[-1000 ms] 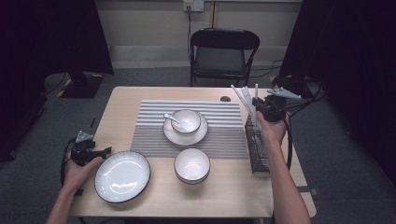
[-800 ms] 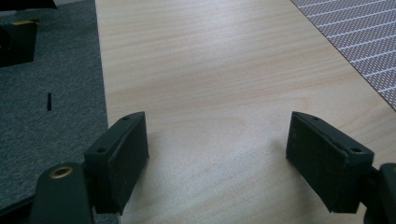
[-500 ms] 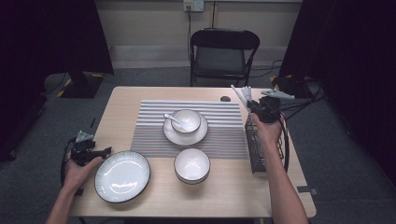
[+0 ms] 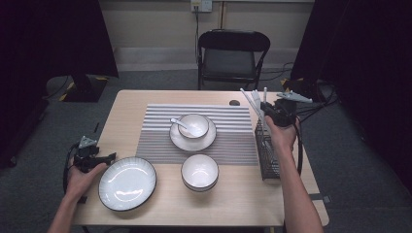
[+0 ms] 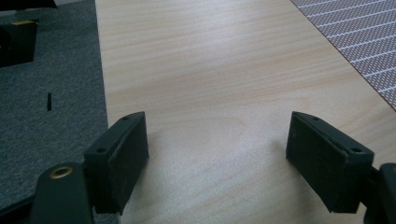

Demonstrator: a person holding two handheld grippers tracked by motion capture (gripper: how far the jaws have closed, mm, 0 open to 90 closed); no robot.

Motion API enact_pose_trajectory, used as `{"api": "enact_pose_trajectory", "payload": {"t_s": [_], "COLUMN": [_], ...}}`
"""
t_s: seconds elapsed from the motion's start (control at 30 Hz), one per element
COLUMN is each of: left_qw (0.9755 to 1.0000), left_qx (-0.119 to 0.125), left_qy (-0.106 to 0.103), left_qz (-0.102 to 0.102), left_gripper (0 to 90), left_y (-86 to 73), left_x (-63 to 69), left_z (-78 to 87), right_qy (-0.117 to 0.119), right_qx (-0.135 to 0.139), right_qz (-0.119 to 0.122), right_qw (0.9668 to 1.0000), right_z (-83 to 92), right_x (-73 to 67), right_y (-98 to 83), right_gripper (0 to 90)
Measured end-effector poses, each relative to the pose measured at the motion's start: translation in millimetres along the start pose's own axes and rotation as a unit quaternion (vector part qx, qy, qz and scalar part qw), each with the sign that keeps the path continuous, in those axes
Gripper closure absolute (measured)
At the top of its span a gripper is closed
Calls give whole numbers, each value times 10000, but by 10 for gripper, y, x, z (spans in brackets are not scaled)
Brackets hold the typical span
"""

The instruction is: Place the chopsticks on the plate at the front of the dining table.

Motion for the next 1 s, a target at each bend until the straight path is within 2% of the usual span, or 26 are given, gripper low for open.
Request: {"api": "enact_pose_trajectory", "payload": {"t_s": [0.23,0.43,0.53,1.0], "left_qw": [10000,10000,10000,10000], "left_qx": [-5,-6,1,-6], "left_qy": [-1,-1,1,-1], "left_qz": [-12,-11,0,-13], "left_gripper": [206,206,206,205], "left_y": [0,0,0,0], "left_x": [-2,-2,0,-2], "left_z": [1,1,0,1], "right_qy": [-41,-25,28,49], "right_qx": [13,63,173,262], "right_qz": [37,32,28,68], "right_qw": [10000,10000,9998,9996], "right_z": [26,39,62,105], "right_x": [-14,-16,-22,-37], "right_y": [54,77,110,155], "right_gripper": [851,851,851,851]}}
Point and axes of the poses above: each handheld gripper's, and its own axes: z roughly backward along the jaws, y roughly out of its top, x roughly to its right, the point moved 3 cm from there along -z, roughly forward along the jaws, and after that the axes turned 14 degrees about -x, right-handed, at the moved point
